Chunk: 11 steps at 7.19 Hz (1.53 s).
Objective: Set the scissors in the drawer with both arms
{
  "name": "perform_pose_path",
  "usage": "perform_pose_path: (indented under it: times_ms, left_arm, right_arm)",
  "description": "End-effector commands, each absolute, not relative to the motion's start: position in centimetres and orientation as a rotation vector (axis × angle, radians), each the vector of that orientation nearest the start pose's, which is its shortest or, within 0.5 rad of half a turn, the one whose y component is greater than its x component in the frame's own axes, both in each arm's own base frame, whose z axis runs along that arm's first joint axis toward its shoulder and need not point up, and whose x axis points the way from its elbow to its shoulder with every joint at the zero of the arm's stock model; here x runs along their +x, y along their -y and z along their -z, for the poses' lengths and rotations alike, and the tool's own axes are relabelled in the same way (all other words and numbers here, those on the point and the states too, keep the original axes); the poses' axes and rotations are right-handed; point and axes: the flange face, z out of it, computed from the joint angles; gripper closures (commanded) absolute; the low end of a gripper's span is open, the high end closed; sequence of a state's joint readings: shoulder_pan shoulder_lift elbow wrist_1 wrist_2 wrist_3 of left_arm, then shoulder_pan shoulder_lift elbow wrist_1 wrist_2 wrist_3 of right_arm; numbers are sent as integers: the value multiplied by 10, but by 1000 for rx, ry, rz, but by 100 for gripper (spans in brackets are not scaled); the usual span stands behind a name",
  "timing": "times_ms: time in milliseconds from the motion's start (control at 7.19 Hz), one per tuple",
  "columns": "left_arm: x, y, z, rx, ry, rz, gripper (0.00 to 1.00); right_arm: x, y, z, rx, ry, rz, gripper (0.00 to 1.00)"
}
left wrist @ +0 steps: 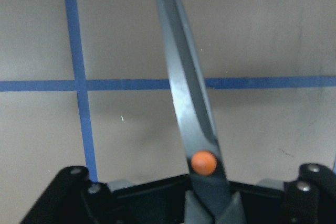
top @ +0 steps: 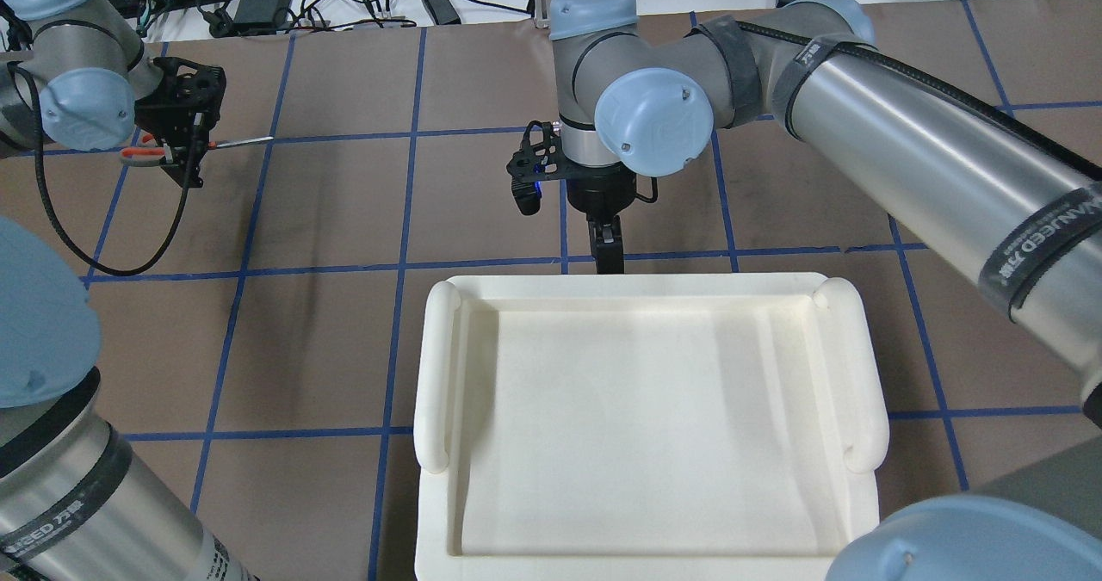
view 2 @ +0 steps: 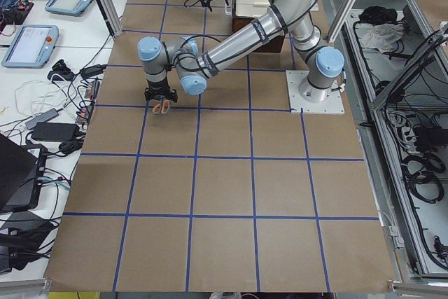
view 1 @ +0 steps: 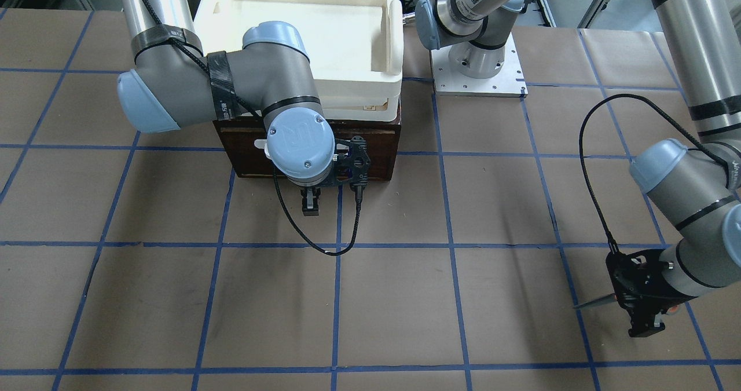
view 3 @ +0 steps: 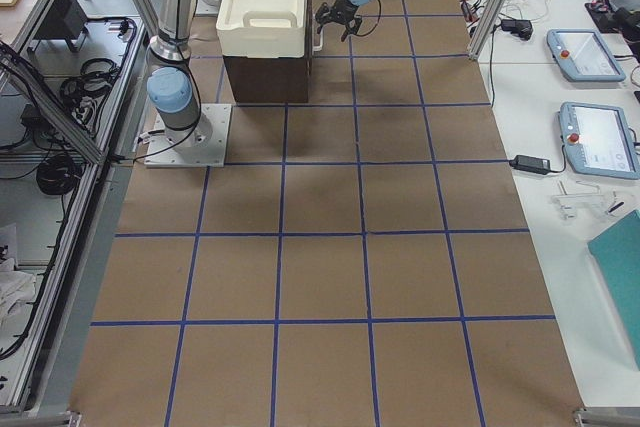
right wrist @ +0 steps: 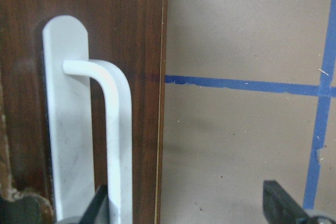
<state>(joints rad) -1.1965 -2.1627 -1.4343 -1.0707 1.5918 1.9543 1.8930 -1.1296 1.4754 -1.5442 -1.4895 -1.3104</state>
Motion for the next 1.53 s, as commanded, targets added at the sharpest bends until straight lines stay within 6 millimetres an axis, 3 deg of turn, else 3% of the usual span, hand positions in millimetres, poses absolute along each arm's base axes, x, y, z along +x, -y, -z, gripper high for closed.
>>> perform_pose_path:
  times_ms: [0, 974, 1391]
  left_arm:
    - [132, 693, -249, -2268, 2248, 5, 100]
    - [133, 693, -247, -2264, 2248, 9, 100]
    - [132, 692, -246, -2263, 2247, 10, 100]
  right_arm:
    - [329, 538, -289, -2104, -2001, -344, 0]
    - [329, 557, -299, -2167, -2032, -193, 0]
    - [315, 574, -303, -2155, -2074, -140, 0]
